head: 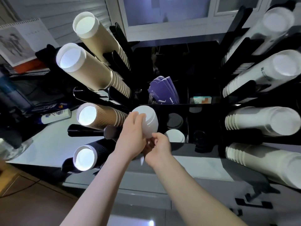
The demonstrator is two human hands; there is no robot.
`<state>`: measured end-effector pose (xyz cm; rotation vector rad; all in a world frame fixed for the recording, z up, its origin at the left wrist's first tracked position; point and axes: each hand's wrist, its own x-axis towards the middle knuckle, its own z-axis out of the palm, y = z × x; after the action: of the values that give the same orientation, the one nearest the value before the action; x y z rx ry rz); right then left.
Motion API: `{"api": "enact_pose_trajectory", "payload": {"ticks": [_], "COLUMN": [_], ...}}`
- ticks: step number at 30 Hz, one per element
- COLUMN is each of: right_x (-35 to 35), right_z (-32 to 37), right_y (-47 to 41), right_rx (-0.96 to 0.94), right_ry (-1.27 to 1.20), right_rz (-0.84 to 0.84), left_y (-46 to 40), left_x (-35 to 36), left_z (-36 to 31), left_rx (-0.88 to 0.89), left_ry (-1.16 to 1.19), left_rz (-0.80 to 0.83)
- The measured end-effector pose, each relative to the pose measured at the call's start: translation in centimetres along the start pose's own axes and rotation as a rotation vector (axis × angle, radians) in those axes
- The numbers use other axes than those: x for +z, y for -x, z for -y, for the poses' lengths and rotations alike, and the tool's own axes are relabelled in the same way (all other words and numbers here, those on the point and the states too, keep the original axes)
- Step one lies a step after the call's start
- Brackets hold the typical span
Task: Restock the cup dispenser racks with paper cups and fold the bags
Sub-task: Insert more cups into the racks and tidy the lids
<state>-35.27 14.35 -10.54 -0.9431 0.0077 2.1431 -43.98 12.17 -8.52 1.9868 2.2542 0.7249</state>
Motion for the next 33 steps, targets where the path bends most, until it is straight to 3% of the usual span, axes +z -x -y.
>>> {"api": "enact_pose_trajectory", "payload": {"ticks": [8,16,24,27,33], "right_x": [0.8,-0.9,-3.4,-5.0,-8.9], "right_z": [0.2,1.9,2.9,2.9,3.7], "right_y": [0.0,0.5,2.9,4.5,8.7], "right_rx": [0.011,0.026,-0.143,-0.226,-0.399], "right_ry": [0.081,0.366,0.437,0.457,0.542], "right_rz": [-0.05,0.035,0.042,0.038,0.008], "left_y": [-0.1,0.2,2.3,4.3,8.9], "left_x": [1.9,2.1,0.4,0.3,1.5], "left_z": [1.3,1.4,0.0,-0.8,-4.1], "left_rx": [-0.123,-0.115,0.151,0.299,0.408], "left_ry": [-0.079,-0.093,-0.114,-0.134,0.036], "left_rz": [0.267,0.334,0.109,0.135,0.204]}}
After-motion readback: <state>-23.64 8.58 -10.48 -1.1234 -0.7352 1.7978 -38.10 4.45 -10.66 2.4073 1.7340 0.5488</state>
